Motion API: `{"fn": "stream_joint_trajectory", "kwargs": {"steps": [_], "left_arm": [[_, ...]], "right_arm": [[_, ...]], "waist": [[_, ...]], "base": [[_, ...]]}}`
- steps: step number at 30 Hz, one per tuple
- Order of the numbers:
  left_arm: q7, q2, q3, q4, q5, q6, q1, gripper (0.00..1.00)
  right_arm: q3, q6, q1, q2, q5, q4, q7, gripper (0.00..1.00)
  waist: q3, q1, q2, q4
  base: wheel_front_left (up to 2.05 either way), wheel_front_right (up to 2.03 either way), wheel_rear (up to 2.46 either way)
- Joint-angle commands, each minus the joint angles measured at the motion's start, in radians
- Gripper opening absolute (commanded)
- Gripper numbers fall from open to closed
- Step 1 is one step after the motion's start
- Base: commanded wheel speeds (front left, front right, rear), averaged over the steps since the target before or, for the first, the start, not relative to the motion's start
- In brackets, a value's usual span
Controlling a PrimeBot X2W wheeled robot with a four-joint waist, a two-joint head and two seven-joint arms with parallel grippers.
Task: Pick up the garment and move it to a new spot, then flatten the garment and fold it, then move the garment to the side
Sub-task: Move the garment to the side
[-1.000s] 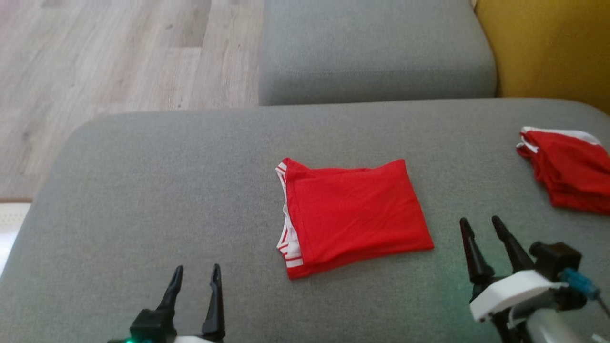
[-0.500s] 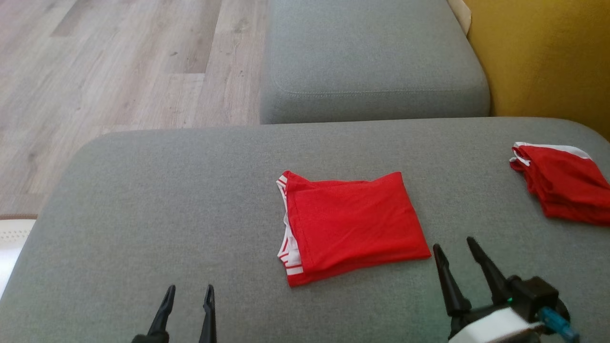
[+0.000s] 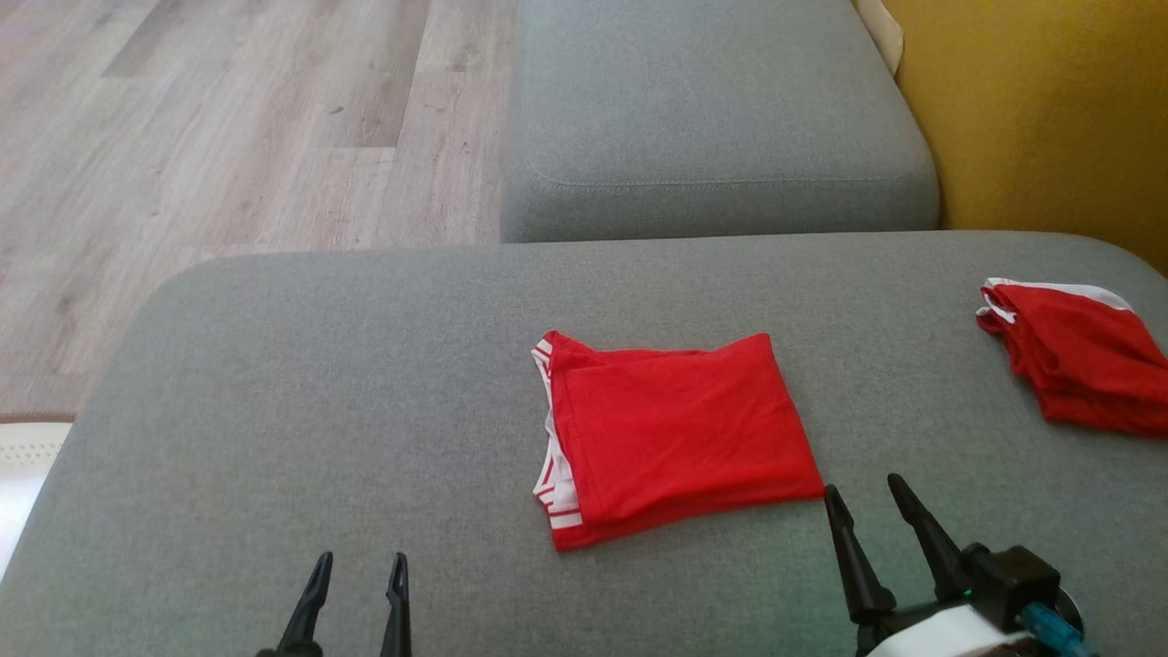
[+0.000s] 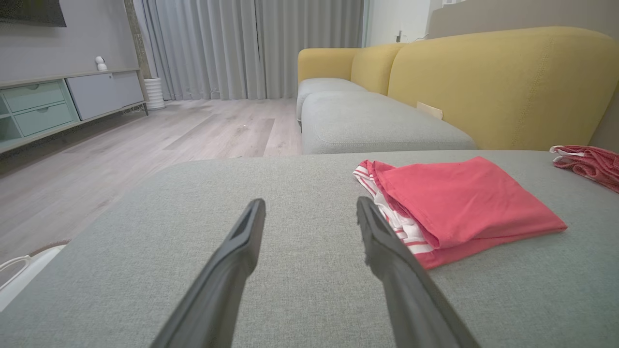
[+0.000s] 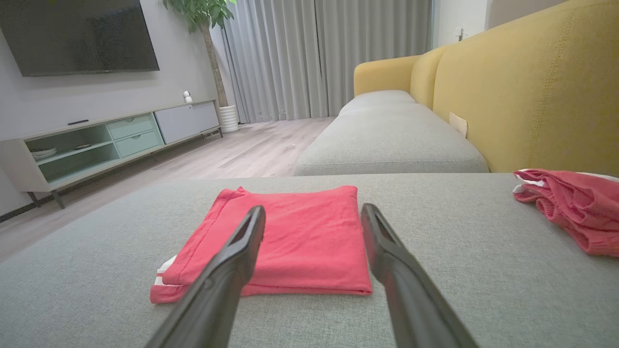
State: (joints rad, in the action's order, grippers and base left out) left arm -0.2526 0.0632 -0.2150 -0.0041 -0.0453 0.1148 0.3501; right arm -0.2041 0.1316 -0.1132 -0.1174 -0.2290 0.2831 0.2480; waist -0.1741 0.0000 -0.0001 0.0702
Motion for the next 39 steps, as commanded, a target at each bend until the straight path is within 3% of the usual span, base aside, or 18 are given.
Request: {"fn": "stream_joint_trajectory", "kwargs": {"steps": [1, 27, 39], "left_arm": [[-0.009, -0.010, 0.032, -0.033, 0.009, 0.003, -0.039, 1.00], [-0.009, -0.011, 0.011, -0.016, 0.027, 0.002, -0.037, 1.00], [-0.009, -0.012, -0.020, -0.028, 0.037, -0.006, -0.060, 1.00]], "right_arm": [[-0.013, -0.001, 0.031, -0.004, -0.004, -0.027, 0.014, 1.00], [0.032, -0.001, 0.014, -0.005, 0.003, -0.007, 0.014, 1.00], [0.024, -0.001, 0.026, -0.034, 0.012, -0.003, 0.014, 1.00]], "waist": [[0.000, 0.0000, 0.0001, 0.001], [-0.024, 0.0000, 0.0001, 0.003], [0.058, 0.0000, 0.0001, 0.031]], "base": [[0.00, 0.00, 0.00], [0.00, 0.00, 0.00], [0.00, 0.00, 0.00]]}}
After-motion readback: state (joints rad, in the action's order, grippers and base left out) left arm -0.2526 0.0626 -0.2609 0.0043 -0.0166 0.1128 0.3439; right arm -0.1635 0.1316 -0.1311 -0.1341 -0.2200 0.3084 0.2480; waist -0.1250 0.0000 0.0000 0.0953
